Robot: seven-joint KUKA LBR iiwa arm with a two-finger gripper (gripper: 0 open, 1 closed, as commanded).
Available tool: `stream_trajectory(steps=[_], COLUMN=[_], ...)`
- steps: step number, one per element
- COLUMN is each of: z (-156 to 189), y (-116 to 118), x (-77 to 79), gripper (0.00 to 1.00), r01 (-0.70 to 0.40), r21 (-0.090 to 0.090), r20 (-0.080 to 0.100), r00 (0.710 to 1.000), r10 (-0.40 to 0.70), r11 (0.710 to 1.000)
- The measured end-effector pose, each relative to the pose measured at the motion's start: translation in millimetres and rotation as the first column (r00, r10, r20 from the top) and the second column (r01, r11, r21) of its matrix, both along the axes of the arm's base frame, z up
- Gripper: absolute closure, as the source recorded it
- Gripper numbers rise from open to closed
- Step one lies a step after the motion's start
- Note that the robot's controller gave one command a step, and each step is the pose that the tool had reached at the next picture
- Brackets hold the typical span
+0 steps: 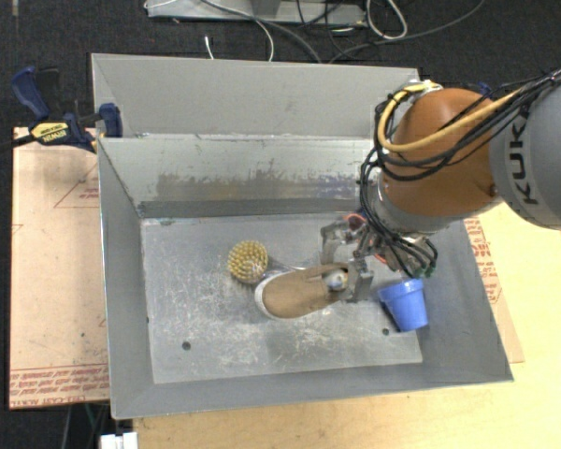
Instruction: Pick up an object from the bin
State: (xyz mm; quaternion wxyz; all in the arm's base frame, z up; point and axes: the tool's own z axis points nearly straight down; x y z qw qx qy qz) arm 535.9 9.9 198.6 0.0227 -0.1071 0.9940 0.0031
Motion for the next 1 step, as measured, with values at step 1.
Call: stream_trajectory(steps=[1], z=[-22.4], y=[-15.5], x=[-11.6], gripper=[1.00], r01=[0.062], r21=[0.003], r20=[0.011], r00=[0.998], r10=[-0.062], r11=[0.998])
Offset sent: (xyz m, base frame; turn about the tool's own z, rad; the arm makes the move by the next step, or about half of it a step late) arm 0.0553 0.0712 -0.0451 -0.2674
